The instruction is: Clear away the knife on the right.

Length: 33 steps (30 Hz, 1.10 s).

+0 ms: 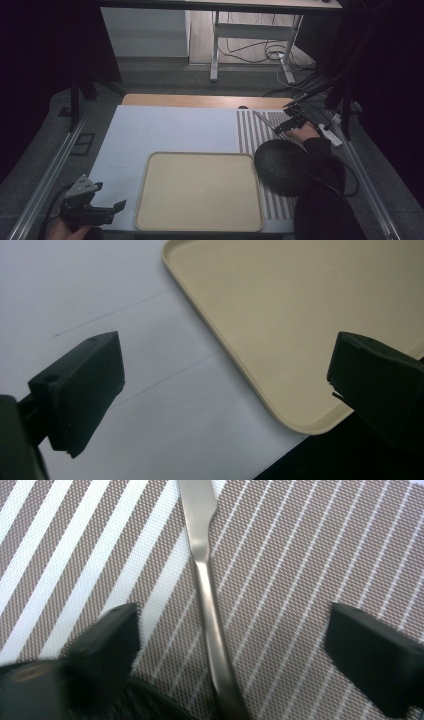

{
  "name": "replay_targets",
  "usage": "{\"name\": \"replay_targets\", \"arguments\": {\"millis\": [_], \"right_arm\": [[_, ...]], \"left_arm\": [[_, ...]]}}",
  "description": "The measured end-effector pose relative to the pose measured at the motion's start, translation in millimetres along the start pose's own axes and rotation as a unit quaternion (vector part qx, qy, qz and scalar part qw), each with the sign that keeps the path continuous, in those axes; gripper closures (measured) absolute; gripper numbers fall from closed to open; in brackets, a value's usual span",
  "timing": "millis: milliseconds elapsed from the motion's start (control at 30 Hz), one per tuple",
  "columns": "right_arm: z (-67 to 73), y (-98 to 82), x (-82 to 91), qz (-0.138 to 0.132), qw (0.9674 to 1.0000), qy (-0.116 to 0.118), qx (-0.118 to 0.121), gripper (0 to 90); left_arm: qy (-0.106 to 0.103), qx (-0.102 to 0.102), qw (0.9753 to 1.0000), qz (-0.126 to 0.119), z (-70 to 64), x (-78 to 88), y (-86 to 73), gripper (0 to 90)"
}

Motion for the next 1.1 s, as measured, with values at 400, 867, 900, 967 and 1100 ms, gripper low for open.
{"name": "replay_targets", "arguments": {"millis": [400,867,900,967,1100], "right_arm": [[9.6,1.9,-24.3,0.032,0.9994,-0.001,-0.008,2.3],[8.3,1.0,-15.1,0.030,0.9988,0.020,0.032,80.3],[8.2,0.8,-14.9,0.029,0.9988,0.024,0.030,80.4],[8.3,0.9,-15.0,0.028,0.9987,0.022,0.036,80.5],[7.3,0.4,-13.9,0.025,0.9983,0.017,0.051,80.6]], "left_arm": [[-0.001,-0.001,1.0000,0.000,0.0,0.2,-0.2,2.8],[0.000,-0.002,1.0000,0.001,-0.4,0.2,-0.6,2.9],[0.000,-0.001,1.0000,0.001,-0.3,0.3,-0.7,2.9],[0.000,-0.001,1.0000,0.000,-0.4,0.5,-0.8,2.9],[0.000,-0.002,1.0000,-0.001,-0.7,0.8,-0.8,2.9]]}}
Point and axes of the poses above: each handheld gripper's, and its own axes: x roughly backward along the jaws, y roughly out of its top, z roughly to its left, the point moved 4 cm from there along -x, roughly forward along the jaws, and after that the axes turned 3 degrees about z, right-handed, at the moved point
